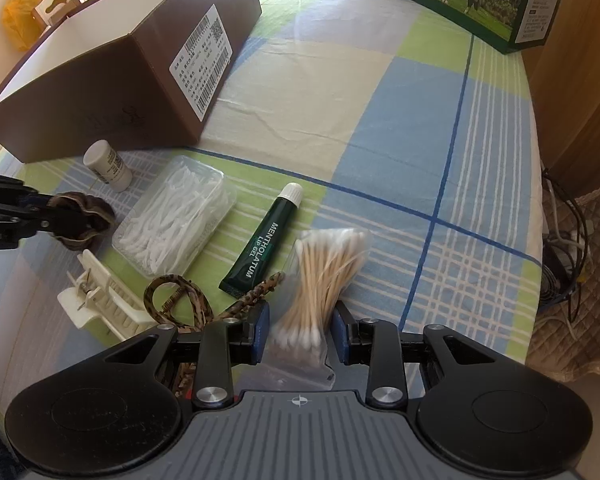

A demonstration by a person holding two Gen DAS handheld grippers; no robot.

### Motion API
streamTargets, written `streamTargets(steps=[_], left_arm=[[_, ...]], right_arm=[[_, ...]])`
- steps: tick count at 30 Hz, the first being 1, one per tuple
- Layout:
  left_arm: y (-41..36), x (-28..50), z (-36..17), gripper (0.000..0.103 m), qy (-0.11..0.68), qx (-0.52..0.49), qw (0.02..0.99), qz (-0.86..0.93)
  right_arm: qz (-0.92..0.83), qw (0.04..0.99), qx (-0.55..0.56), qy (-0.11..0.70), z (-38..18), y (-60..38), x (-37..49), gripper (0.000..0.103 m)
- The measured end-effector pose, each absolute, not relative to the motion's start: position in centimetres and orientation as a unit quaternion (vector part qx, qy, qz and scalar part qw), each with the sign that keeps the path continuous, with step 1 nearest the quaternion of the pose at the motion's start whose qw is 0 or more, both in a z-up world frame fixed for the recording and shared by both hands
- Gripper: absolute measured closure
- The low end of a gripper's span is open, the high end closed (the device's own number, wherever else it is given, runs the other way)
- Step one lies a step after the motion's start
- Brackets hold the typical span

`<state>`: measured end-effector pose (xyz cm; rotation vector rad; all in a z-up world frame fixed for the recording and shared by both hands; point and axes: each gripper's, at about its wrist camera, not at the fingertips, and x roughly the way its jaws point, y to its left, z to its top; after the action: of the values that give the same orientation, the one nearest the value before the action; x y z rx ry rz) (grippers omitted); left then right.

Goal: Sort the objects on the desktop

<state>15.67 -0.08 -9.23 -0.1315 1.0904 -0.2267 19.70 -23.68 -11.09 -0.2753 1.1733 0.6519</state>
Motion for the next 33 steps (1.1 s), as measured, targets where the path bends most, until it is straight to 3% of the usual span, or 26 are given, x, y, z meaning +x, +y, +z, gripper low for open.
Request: streamTargets(steps=[13,27,33], left_arm=[[3.2,13.1,-8.3,0.089,0.518,-0.045,0.854,-0.028],[5.4,9.8,-6.8,0.089,0.505,-0.039,0.862,0.013],[6.4,8.6,-6.5,0.089,0.502,-0.044,0.863,0.027]], right_arm=[[0.285,0.786,-0.156,0.526,-11.1,-22.8,18.8,0.073],[0.254,0.8,-0.147,0.523,-10.2,-23.0,18.3,0.086],[0.251,0.813,-0.134,0.508,-8.4,-23.3,17.6,0.087]])
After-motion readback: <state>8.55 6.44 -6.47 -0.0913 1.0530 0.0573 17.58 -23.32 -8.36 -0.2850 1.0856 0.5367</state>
